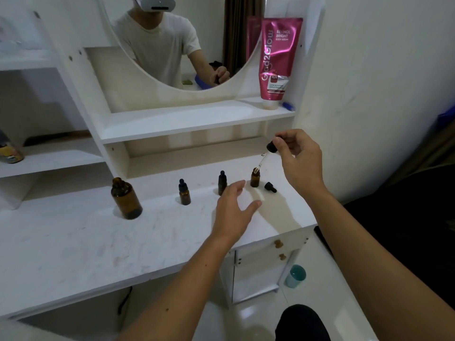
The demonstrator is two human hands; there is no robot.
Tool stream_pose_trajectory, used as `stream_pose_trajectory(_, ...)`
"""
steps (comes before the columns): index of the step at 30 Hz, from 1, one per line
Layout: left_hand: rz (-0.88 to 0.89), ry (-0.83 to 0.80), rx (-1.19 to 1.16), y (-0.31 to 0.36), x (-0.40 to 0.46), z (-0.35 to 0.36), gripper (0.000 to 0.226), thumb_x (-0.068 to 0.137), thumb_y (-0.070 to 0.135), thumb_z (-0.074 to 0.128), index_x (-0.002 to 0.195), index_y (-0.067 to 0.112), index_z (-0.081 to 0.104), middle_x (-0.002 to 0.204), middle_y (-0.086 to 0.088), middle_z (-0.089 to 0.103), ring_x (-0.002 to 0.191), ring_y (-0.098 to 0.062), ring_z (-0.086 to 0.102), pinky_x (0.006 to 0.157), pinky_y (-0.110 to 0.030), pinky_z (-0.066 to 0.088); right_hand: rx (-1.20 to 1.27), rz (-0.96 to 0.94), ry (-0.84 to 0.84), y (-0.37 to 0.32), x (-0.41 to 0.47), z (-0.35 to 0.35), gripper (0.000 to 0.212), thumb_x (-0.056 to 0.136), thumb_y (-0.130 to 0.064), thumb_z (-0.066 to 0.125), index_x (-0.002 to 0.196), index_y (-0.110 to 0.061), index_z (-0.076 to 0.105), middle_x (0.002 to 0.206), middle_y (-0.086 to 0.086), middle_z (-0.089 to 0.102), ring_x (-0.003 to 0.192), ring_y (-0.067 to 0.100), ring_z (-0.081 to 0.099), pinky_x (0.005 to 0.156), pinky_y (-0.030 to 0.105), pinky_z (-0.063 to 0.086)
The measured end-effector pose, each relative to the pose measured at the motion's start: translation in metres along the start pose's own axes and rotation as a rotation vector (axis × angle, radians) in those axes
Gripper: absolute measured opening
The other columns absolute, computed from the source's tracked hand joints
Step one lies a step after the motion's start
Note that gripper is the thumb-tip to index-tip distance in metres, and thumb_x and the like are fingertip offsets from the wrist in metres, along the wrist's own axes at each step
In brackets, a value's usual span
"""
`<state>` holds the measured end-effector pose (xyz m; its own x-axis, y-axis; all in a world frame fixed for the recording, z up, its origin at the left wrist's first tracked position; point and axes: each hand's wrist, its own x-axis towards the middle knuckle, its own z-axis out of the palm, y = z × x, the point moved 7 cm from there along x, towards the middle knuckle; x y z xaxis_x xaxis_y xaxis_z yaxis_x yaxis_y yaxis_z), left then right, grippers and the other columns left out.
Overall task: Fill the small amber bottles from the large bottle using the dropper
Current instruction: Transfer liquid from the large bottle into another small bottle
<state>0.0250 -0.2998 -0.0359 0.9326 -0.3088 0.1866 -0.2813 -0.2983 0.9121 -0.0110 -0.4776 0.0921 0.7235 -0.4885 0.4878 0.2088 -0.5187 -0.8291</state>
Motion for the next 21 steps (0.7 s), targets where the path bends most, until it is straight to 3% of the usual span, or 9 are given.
stream_pose_trajectory(13,0.018,0.054,0.053,-0.005,0.052,0.026,0.054,0.097,0.031,0.073,0.146,0.017,0.053,0.143,0.005,0.058,0.131,-0.008,0.055,0.113,-0.032,0.046,0.041,-0.061,0.039,0.01,0.013,0.0,0.009,0.102,-0.017,0.067,0.109,-0.014,0.07,0.092,-0.007,0.078,0.088,0.004,0.075,0.086,0.015,0.055)
stream_pose_trajectory(21,0.08,0.107,0.043,-0.002,0.063,0.028,0.027,0.097,0.018,0.072,0.124,0.018,0.068,0.112,0.01,0.072,0.105,-0.004,0.067,0.102,-0.034,0.055,-0.015,-0.067,-0.059,0.023,0.01,0.019,0.01,0.1,-0.018,0.069,0.109,-0.013,0.072,0.091,-0.004,0.079,0.089,0.006,0.074,0.087,0.017,0.056)
